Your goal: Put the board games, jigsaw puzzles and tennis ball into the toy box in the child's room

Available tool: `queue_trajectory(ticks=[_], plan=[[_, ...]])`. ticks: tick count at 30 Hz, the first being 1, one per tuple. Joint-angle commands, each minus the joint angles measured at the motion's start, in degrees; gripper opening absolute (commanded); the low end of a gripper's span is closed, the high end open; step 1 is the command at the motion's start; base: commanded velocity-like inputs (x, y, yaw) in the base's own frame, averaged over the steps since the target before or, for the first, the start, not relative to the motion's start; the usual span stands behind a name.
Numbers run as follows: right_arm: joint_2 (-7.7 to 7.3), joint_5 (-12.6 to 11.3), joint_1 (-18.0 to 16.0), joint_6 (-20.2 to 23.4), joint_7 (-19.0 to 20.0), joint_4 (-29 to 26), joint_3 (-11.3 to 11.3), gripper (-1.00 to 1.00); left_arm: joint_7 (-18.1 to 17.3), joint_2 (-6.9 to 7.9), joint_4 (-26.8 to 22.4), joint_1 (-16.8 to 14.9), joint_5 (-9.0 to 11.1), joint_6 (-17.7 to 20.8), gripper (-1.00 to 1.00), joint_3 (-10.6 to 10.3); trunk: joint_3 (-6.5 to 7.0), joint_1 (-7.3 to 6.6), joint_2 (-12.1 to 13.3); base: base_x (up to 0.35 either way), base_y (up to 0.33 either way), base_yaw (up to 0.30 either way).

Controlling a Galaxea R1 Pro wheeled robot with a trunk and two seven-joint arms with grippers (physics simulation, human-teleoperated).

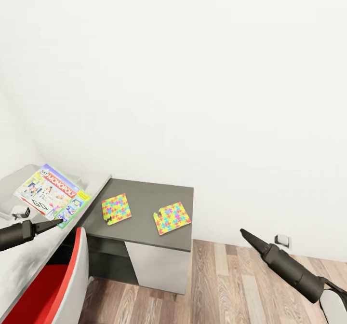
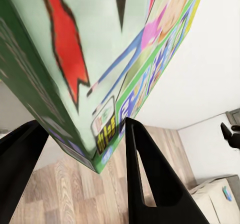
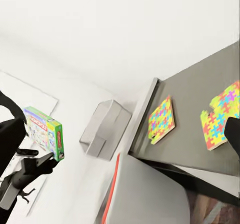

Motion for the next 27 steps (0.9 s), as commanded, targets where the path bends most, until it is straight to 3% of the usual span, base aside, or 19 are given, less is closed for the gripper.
queue_trajectory(ticks=[1, 6, 13, 20, 27], plan=[[0.15, -0.13, -0.03, 0.34, 0.85, 0.02, -1.63, 1.00, -0.20, 0.00, -0.01, -0.05, -0.01, 0.56, -1.00, 0.00, -0.12, 0.06, -0.11, 0.231, 0.106, 0.000], [0.36, -0.12, -0.01, 0.38, 1.96, 0.08, -3.65, 1.00, -0.22, 0.05, -0.04, -0.05, 0.04, 0.55, -1.00, -0.01, -0.12, 0.06, -0.11, 0.114, 0.059, 0.000], [0.50, -0.04, -0.01, 0.03, 1.91, 0.09, -3.95, 1.00, -0.19, 0.03, -0.04, -0.05, -0.01, 0.55, -1.00, -0.06, -0.11, 0.06, -0.11, 0.103, 0.127, 0.057], [0.49, -0.03, -0.01, -0.08, 1.86, 0.09, -3.97, 1.00, -0.16, 0.00, -0.04, -0.05, -0.02, 0.55, -1.00, -0.10, 0.01, 0.06, -0.11, 0.053, 0.157, 0.213], [0.49, 0.05, -0.01, -0.14, 1.75, 0.09, -3.97, 1.00, -0.11, -0.10, -0.35, -0.05, -0.07, 0.55, -1.00, -0.14, 0.19, 0.06, -0.11, 0.225, 0.060, 0.243]])
